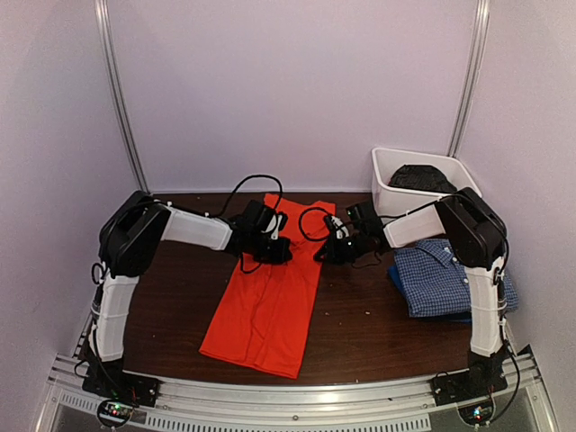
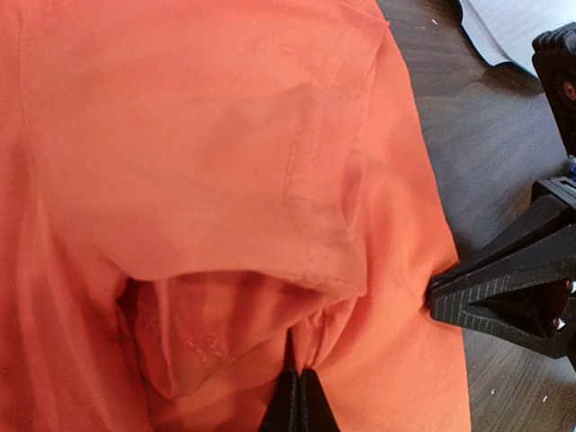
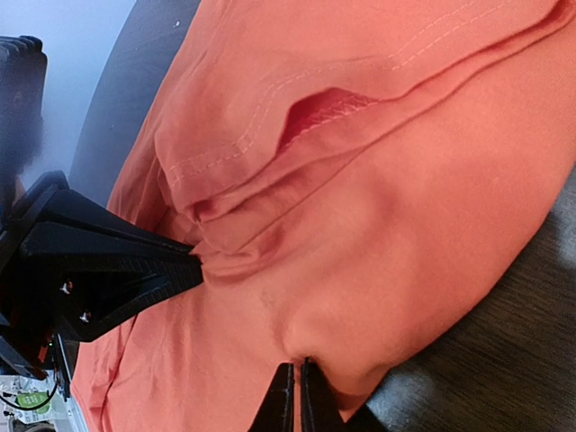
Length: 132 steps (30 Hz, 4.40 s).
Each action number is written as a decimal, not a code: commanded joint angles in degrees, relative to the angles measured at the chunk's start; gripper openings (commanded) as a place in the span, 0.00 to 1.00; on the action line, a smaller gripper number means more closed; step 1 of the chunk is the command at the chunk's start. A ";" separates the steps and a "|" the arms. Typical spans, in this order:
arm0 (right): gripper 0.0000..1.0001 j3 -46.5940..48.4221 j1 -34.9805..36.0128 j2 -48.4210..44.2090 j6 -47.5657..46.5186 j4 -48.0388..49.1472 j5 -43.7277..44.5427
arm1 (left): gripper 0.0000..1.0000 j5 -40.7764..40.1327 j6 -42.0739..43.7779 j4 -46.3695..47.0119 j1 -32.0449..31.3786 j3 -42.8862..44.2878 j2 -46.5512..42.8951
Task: Fold and stack the mixed laundry pile
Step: Rotate the rectangle-folded T-shirt at the center of the board, then pick up the rectangle-folded T-shirt from the corner of the board, then fold the rectangle-folded shirt at the center of the board.
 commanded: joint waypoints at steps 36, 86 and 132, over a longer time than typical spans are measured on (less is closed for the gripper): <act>0.37 3.80 -2.64 -9.80 -7.38 -12.63 -10.40 | 0.29 -8.58 5.16 -4.53 -12.07 -34.08 -28.18; 0.00 -53.76 20.25 -41.46 13.62 5.39 -1.97 | 0.00 -3.90 -17.70 12.92 -29.33 -55.77 -41.27; 0.00 3.20 -1.53 -5.60 -13.24 -4.92 5.14 | 0.00 -11.11 8.96 9.57 3.07 -17.65 -17.51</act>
